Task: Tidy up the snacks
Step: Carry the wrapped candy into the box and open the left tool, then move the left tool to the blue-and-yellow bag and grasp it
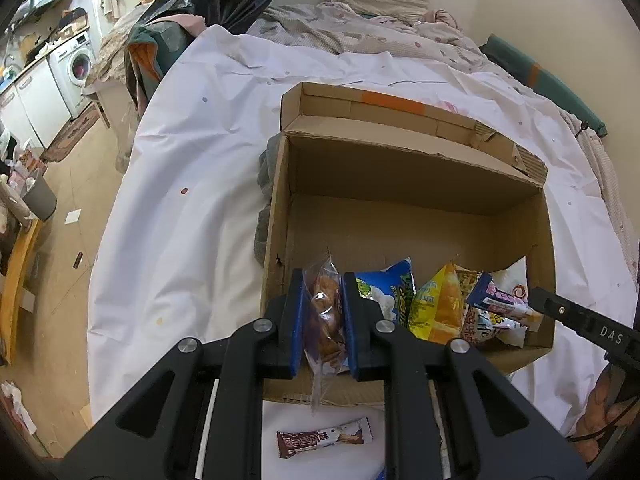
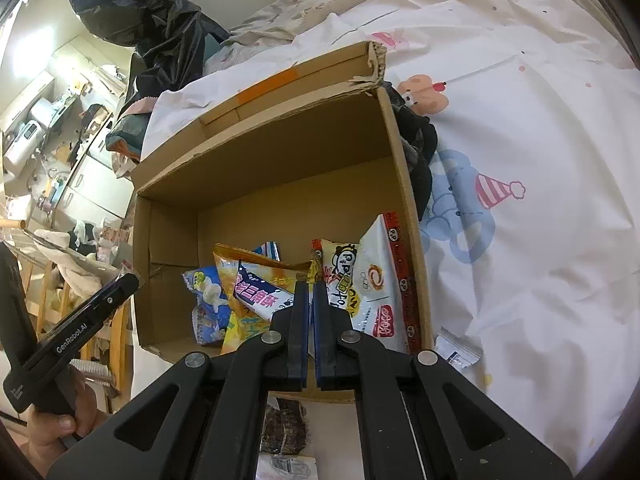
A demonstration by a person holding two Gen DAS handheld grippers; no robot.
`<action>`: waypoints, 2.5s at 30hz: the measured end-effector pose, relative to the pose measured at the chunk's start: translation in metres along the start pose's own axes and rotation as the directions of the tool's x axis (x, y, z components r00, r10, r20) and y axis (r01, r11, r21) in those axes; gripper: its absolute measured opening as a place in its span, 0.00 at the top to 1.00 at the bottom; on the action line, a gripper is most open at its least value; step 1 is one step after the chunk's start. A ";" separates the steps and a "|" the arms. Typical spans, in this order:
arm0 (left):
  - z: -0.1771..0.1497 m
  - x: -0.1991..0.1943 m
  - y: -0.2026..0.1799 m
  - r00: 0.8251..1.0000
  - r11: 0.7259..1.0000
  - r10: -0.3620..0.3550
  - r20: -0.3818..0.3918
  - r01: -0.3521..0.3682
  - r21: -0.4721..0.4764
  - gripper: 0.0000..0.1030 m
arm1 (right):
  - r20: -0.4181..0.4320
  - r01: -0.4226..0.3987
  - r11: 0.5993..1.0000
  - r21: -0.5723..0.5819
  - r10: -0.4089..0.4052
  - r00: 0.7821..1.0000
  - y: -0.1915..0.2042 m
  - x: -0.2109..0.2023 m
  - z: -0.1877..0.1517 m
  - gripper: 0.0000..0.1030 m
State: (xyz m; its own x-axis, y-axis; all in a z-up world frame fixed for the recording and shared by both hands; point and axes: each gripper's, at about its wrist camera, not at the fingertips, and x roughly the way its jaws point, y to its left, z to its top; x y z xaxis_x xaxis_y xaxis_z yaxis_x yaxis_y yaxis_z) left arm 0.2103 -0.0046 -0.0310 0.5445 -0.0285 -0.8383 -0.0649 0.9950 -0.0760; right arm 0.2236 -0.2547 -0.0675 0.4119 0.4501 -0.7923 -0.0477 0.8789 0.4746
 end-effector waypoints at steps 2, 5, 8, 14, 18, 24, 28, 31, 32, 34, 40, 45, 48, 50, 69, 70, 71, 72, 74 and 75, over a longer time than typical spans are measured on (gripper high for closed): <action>0.000 0.000 0.000 1.000 1.000 -0.007 -0.002 0.007 0.000 0.86 | -0.002 -0.004 1.000 -0.001 0.004 1.000 0.001 0.001 0.000 0.97; -0.001 -0.001 -0.001 1.000 1.000 -0.012 -0.004 0.012 0.004 0.84 | -0.004 -0.012 1.000 -0.006 0.012 1.000 0.002 0.001 0.000 0.93; -0.002 -0.003 -0.003 0.999 0.999 -0.039 -0.013 0.039 0.000 0.57 | 0.000 -0.019 1.000 0.007 0.019 1.000 0.001 0.001 0.001 0.86; -0.004 -0.014 -0.008 0.999 0.999 -0.047 0.019 0.047 0.023 0.19 | 0.057 -0.034 0.999 0.027 0.033 0.998 0.001 -0.009 0.003 0.30; -0.004 -0.015 -0.008 0.998 0.998 -0.052 0.022 0.052 0.021 0.19 | 0.055 -0.029 0.999 0.018 0.028 0.998 0.003 -0.009 0.004 0.30; -0.006 -0.015 -0.005 0.998 0.998 -0.059 0.012 0.059 0.003 0.19 | 0.048 -0.043 0.998 0.044 0.041 0.998 0.002 -0.009 0.006 0.30; -0.009 -0.019 -0.004 0.999 0.999 -0.046 0.028 0.046 0.018 0.19 | 0.056 -0.049 0.998 0.031 0.047 0.997 0.008 -0.012 0.004 0.30; -0.012 -0.024 -0.001 0.998 0.999 -0.045 0.036 0.045 0.015 0.19 | 0.058 -0.046 0.999 0.021 0.045 0.997 0.010 -0.015 0.001 0.30; -0.013 -0.027 -0.001 0.998 0.999 -0.049 0.040 0.048 0.013 0.19 | 0.059 -0.043 0.999 0.019 0.042 0.997 0.010 -0.017 0.000 0.30; -0.015 -0.033 0.000 0.996 0.997 -0.072 0.051 0.071 0.021 0.19 | 0.062 -0.041 0.999 0.020 0.040 0.997 0.009 -0.021 -0.004 0.30; -0.023 -0.057 0.001 0.992 0.995 -0.068 0.110 0.060 0.074 0.19 | 0.066 -0.035 0.999 0.007 0.035 0.997 0.010 -0.035 -0.016 0.30; -0.035 -0.062 0.011 0.994 0.997 -0.060 0.094 0.056 0.049 0.19 | 0.068 -0.033 0.999 0.001 0.032 0.997 0.010 -0.044 -0.031 0.30; -0.044 -0.067 0.018 0.994 0.998 -0.060 0.087 0.058 0.025 0.19 | 0.068 -0.030 1.000 -0.001 0.030 0.997 0.010 -0.050 -0.041 0.30; -0.050 -0.070 0.021 0.995 0.999 -0.048 0.088 0.048 0.013 0.19 | 0.068 -0.026 1.000 -0.009 0.027 0.997 0.011 -0.054 -0.049 0.30; -0.122 -0.026 -0.012 0.911 0.962 -0.194 -0.362 0.250 0.113 0.06 | 0.041 -0.030 0.999 0.016 0.029 0.999 0.008 -0.070 -0.085 0.18; -0.132 -0.016 -0.023 0.884 0.951 -0.183 -0.429 0.269 0.149 0.06 | 0.040 -0.033 0.999 0.025 0.032 0.999 0.006 -0.070 -0.084 0.18; -0.139 -0.012 -0.030 0.873 0.945 -0.169 -0.457 0.275 0.175 0.06 | 0.037 -0.035 0.999 0.030 0.034 0.999 0.006 -0.069 -0.084 0.18; -0.146 -0.008 -0.036 0.864 0.938 -0.160 -0.477 0.284 0.199 0.06 | 0.032 -0.037 0.999 0.036 0.035 0.999 0.005 -0.068 -0.084 0.18; -0.158 -0.001 -0.053 0.844 0.915 -0.158 -0.512 0.320 0.244 0.06 | 0.030 -0.045 0.998 0.044 0.044 0.999 0.005 -0.068 -0.083 0.18; -0.162 0.001 -0.057 0.840 0.910 -0.155 -0.521 0.327 0.257 0.06 | 0.031 -0.044 0.998 0.044 0.043 0.999 0.005 -0.068 -0.082 0.18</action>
State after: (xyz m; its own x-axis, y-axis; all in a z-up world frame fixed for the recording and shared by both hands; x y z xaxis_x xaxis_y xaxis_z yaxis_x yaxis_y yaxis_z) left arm 0.0791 -0.0766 -0.1146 0.0318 -0.2276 -0.9732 0.3333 0.9204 -0.2044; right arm 0.1205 -0.2685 -0.0428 0.4379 0.4824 -0.7586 -0.0258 0.8502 0.5258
